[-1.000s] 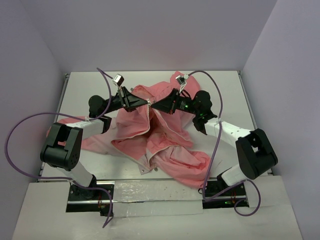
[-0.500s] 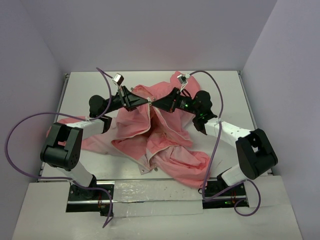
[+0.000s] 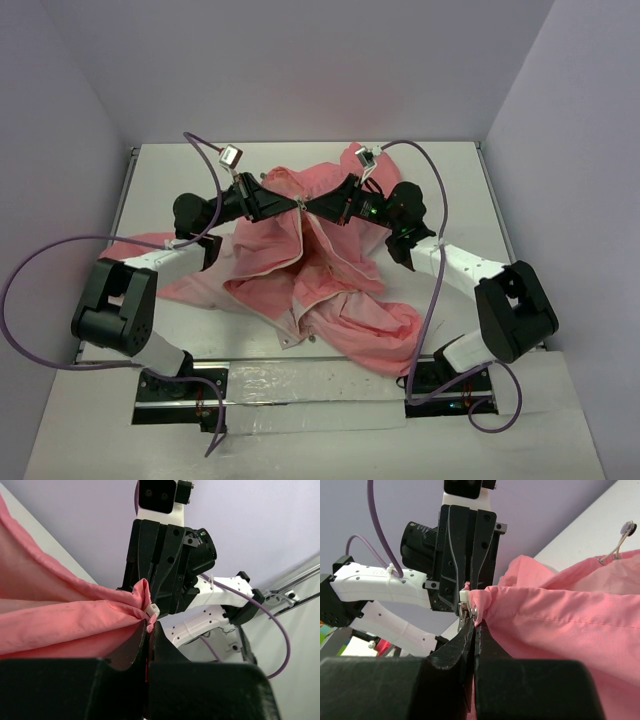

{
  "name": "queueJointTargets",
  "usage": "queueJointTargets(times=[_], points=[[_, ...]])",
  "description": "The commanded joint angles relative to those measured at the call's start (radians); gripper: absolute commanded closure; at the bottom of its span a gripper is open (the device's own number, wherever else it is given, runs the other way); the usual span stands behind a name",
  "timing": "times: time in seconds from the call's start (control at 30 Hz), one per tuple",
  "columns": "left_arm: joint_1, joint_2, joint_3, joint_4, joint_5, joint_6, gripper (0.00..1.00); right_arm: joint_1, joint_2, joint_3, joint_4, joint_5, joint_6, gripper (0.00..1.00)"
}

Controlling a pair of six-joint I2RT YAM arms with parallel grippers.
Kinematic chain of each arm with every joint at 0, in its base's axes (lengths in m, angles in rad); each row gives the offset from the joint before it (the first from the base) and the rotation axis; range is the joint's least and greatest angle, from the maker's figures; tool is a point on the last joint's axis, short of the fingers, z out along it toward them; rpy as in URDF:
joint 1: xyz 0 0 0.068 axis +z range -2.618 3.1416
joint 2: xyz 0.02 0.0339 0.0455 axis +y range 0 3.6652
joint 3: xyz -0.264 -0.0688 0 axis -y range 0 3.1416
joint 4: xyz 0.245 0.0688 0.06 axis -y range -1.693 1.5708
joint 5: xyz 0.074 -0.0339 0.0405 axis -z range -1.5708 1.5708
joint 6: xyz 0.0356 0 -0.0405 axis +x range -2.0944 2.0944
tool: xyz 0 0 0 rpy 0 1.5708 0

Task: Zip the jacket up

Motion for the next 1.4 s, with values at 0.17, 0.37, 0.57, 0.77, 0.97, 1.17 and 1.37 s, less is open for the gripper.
queueJointTargets(times=[0.17, 0.37, 0.57, 0.77, 0.97, 1.17, 1.37], points=[[-0.037, -0.047, 0.015, 0.239, 0.068, 0.063, 1.00, 0.020, -0.030, 0.030, 0.030, 0.004, -0.015, 1.00], [-0.049, 0.000, 0.032, 0.310, 0.111, -0.005, 1.00, 0.020, -0.029, 0.054, 0.024, -0.018, -0.028, 1.00], [-0.050, 0.020, 0.036, 0.335, 0.121, -0.028, 1.00, 0.020, -0.042, 0.061, 0.024, -0.027, -0.040, 1.00], [-0.050, 0.035, 0.050, 0.329, 0.131, -0.035, 1.00, 0.020, -0.060, 0.059, 0.019, -0.032, -0.053, 1.00], [-0.050, 0.041, 0.052, 0.309, 0.133, -0.027, 1.00, 0.018, -0.082, 0.037, 0.015, -0.021, -0.065, 1.00], [-0.050, 0.041, 0.054, 0.279, 0.124, -0.009, 1.00, 0.018, -0.107, 0.011, 0.011, -0.006, -0.077, 1.00], [-0.050, 0.047, 0.059, 0.260, 0.127, -0.005, 1.00, 0.014, -0.124, 0.000, 0.002, 0.004, -0.088, 1.00]])
